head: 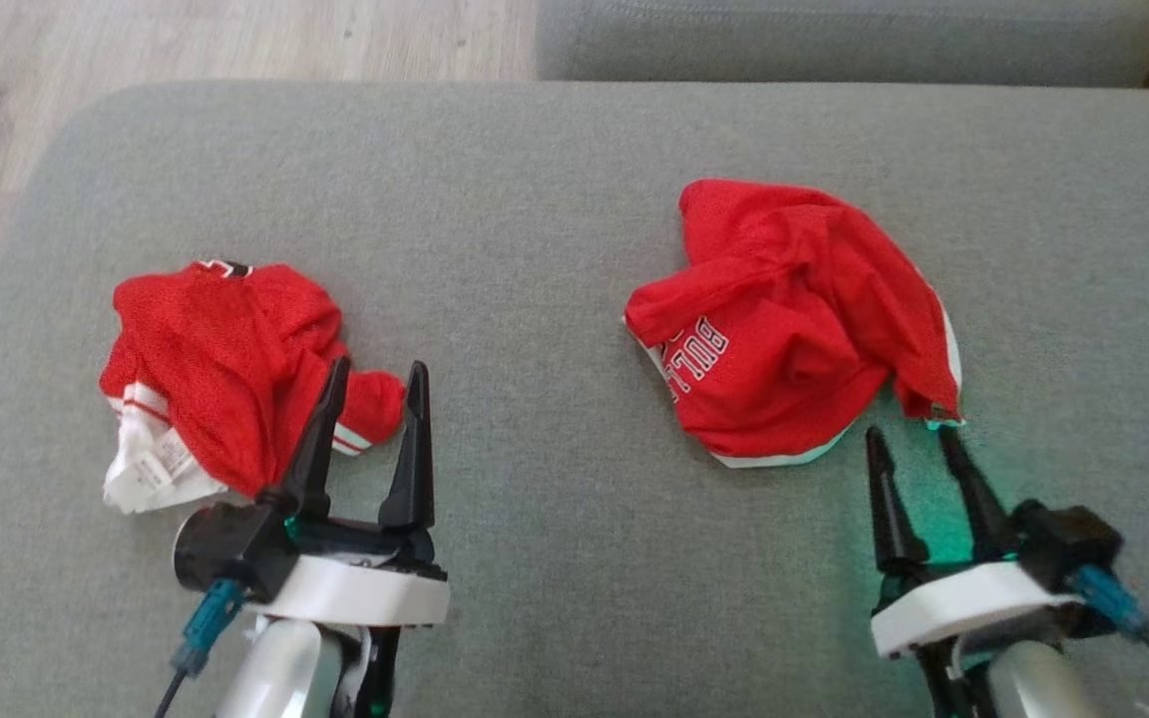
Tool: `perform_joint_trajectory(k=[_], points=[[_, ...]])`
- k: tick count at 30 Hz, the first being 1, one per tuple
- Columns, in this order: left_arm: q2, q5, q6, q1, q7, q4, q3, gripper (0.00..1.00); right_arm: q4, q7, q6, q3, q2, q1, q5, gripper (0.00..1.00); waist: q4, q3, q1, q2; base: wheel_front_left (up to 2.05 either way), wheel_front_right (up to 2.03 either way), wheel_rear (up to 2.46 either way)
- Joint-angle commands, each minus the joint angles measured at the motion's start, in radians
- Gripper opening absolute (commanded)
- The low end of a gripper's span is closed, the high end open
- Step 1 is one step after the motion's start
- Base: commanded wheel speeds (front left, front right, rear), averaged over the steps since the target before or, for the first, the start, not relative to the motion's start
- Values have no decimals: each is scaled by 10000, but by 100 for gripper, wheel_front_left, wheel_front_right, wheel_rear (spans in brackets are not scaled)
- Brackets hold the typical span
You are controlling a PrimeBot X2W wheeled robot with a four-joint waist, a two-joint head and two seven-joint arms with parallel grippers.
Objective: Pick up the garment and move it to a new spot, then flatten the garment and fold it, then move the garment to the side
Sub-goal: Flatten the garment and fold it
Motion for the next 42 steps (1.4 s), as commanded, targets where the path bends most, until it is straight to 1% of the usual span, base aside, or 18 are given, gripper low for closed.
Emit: perform_joint_trajectory(k=[1, 3, 5, 6, 10, 12, 13, 14, 18, 22, 28, 29, 32, 35, 36, 37, 40, 42], points=[[-14, 86, -67, -307, -79, -245, 398, 100, -55, 53, -7, 307, -41, -657, 68, 100, 95, 121, 0, 0, 0, 0, 0], [-34, 99, -106, -374, -79, -172, 440, 100, 722, 291, -7, 348, -41, -1057, 141, 100, 192, 250, 0, 0, 0, 0, 0], [-51, 103, -159, -473, -80, -117, 479, 100, 1439, 437, -7, 372, -41, -1470, 541, 100, 299, 349, 0, 0, 0, 0, 0], [-65, 118, -203, -571, -80, -64, 497, 100, 2104, 447, -7, 408, -41, -1877, 855, 100, 409, 425, 0, 0, 0, 0, 0], [-90, 114, -255, -696, -80, 29, 533, 100, 3436, 337, -7, 480, -41, -2653, 1439, 100, 600, 544, 0, 0, 0, 0, 0], [-99, 112, -267, -716, -80, 77, 568, 100, 4167, 220, -7, 441, -41, -3040, 1349, 100, 650, 585, 0, 0, 0, 0, 0], [-103, 111, -275, -722, -80, 97, 574, 100, 4523, 178, -7, 441, -41, -3209, 1284, 30, 678, 595, 0, 0, 0, 0, 0], [-107, 111, -283, -725, -80, 116, 573, 100, 4815, 128, -7, 457, -41, -3362, 1300, 0, 707, 599, 0, 0, 0, 0, 0], [-115, 105, -293, -711, -80, 188, 660, 100, 5311, -97, -7, 371, -41, -3922, 1059, 0, 657, 527, 0, 0, 0, 0, 0], [-119, 131, -260, -633, -80, 256, 806, 100, 4825, -152, -7, -51, -41, -4129, 675, 0, 385, 280, 0, 0, 0, 0, 0], [-122, -72, -191, -463, -80, 211, 641, 100, 3806, -157, -7, -2268, -41, -3619, -872, 0, -74, -46, 0, 0, 0, 0, 0], [-122, -72, -191, -463, -80, 211, 641, 100, 3806, -157, -7, -2268, -41, -3619, -872, 0, -74, -46, 0, 0, 0, 0, 0], [-122, -145, -128, -411, -80, 181, 500, 100, 3472, -106, -7, -3679, -41, -3432, -1707, 0, -225, -107, 0, 0, 0, 0, 0], [-122, -173, -97, -407, -80, 190, 394, 100, 3319, 344, -7, -5156, -41, -3357, -2636, 0, -281, -134, 0, 0, 0, 0, 0], [-122, -181, -89, -410, -80, 201, 375, 100, 3370, 558, -7, -5511, -41, -3367, -2867, 40, -294, -142, 0, 0, 0, 0, 0], [-123, -187, -84, -410, -80, 212, 363, 100, 3411, 712, -7, -5776, -41, -3391, -3101, 100, -304, -154, 0, 0, 0, 0, 0], [-123, -200, -74, -394, -80, 250, 361, 100, 3391, 672, -7, -6201, -41, -3555, -3574, 100, -335, -206, 0, 0, 0, 0, 0], [-123, -202, -69, -352, -80, 264, 399, 100, 3317, 382, -7, -5983, -41, -3680, -3559, 100, -393, -258, 0, 0, 0, 0, 0]])
